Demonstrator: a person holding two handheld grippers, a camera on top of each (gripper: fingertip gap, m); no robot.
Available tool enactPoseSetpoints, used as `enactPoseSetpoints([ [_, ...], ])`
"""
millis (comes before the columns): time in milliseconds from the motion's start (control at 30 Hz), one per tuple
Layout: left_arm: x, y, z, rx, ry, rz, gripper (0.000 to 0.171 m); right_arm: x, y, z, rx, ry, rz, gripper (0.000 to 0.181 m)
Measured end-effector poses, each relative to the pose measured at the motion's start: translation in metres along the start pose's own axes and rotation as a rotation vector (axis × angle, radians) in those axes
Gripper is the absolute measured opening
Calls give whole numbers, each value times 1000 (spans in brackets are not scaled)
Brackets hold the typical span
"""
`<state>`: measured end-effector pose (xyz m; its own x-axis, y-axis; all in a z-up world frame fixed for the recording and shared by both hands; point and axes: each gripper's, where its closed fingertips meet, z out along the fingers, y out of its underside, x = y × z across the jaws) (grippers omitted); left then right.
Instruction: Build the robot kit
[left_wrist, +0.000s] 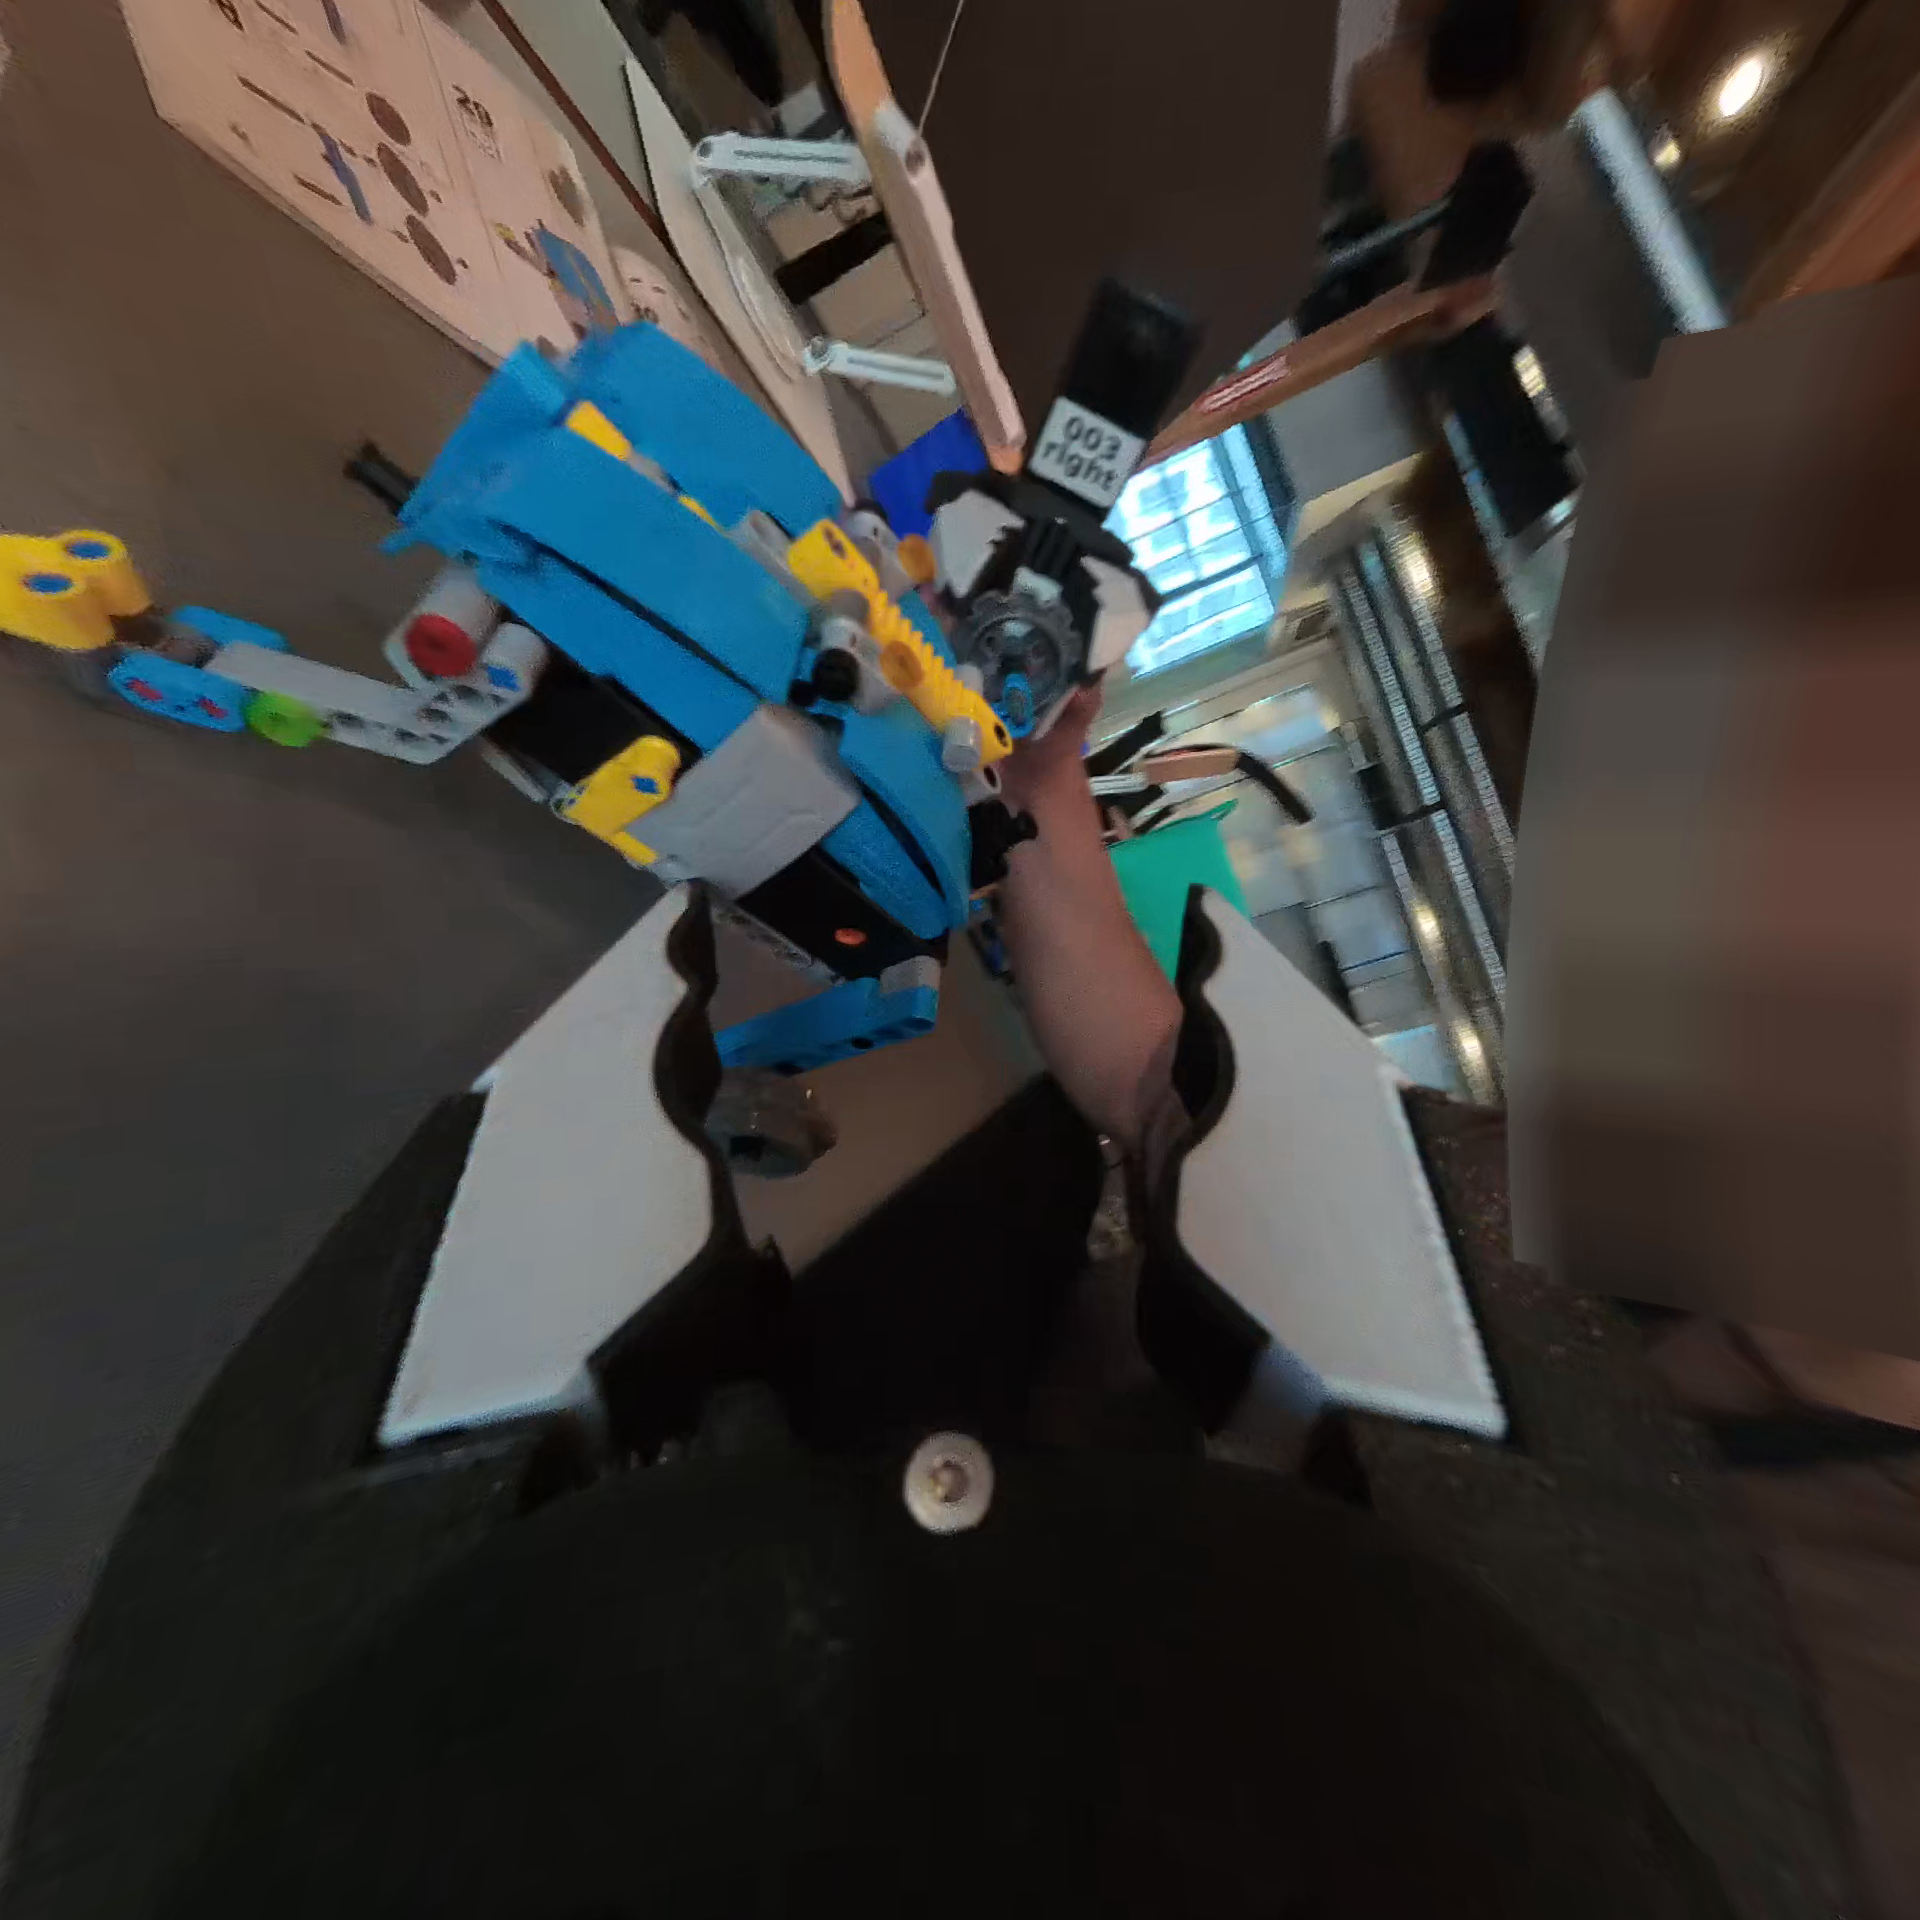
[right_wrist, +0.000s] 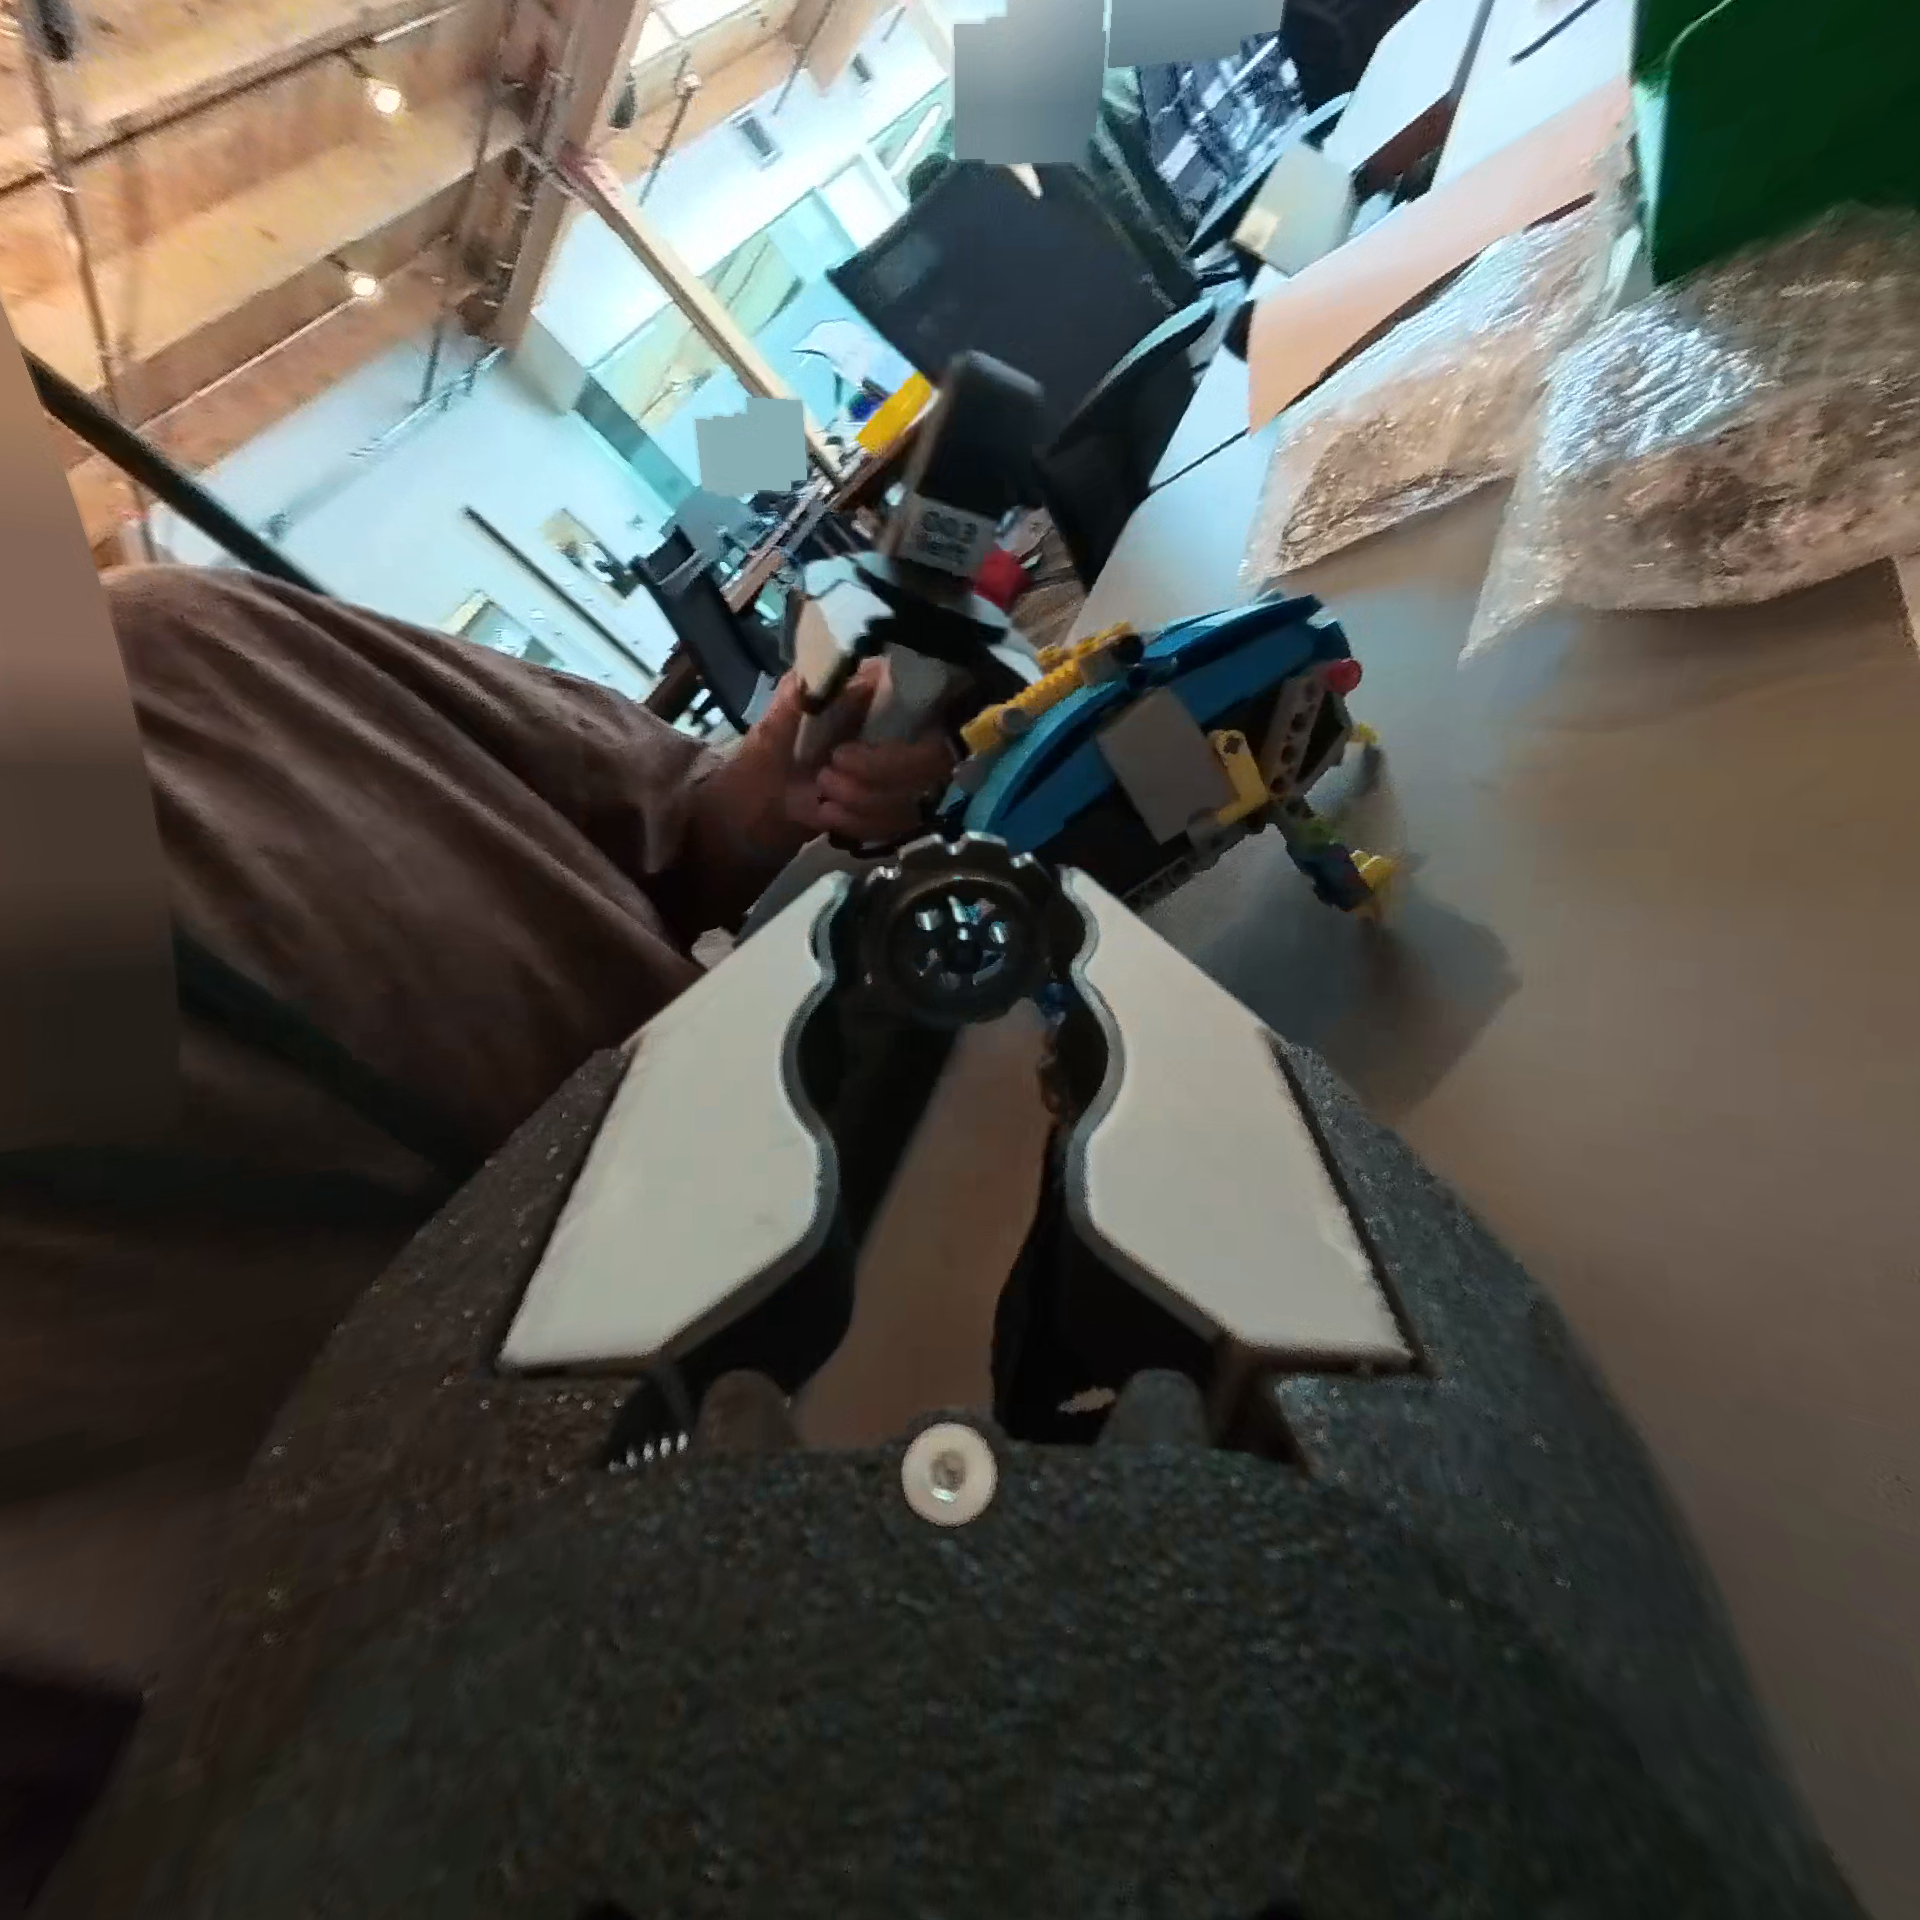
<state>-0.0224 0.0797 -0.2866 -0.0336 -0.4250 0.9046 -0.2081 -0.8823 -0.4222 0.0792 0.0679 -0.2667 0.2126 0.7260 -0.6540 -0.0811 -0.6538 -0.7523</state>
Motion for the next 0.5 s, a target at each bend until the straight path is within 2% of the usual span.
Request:
enactPoseSetpoints([
  [133, -14, 4, 10, -28, 29, -110, 93, 25, 5, 7, -85, -18, 22, 37],
  [300, -22, 3, 15, -23, -23, -146, 89, 43, -6, 11, -157, -66, -21, 36],
  [367, -21, 6, 21, -31, 12, -198, 87, 37, 3, 17, -217, -122, -17, 37],
  [467, -23, 15, 31, -81, 28, -244, 88, 38, 11, 19, -250, -97, -75, 37],
  [500, -24, 15, 33, -88, 18, -237, 78, 33, 11, 20, -237, -126, -69, 37],
])
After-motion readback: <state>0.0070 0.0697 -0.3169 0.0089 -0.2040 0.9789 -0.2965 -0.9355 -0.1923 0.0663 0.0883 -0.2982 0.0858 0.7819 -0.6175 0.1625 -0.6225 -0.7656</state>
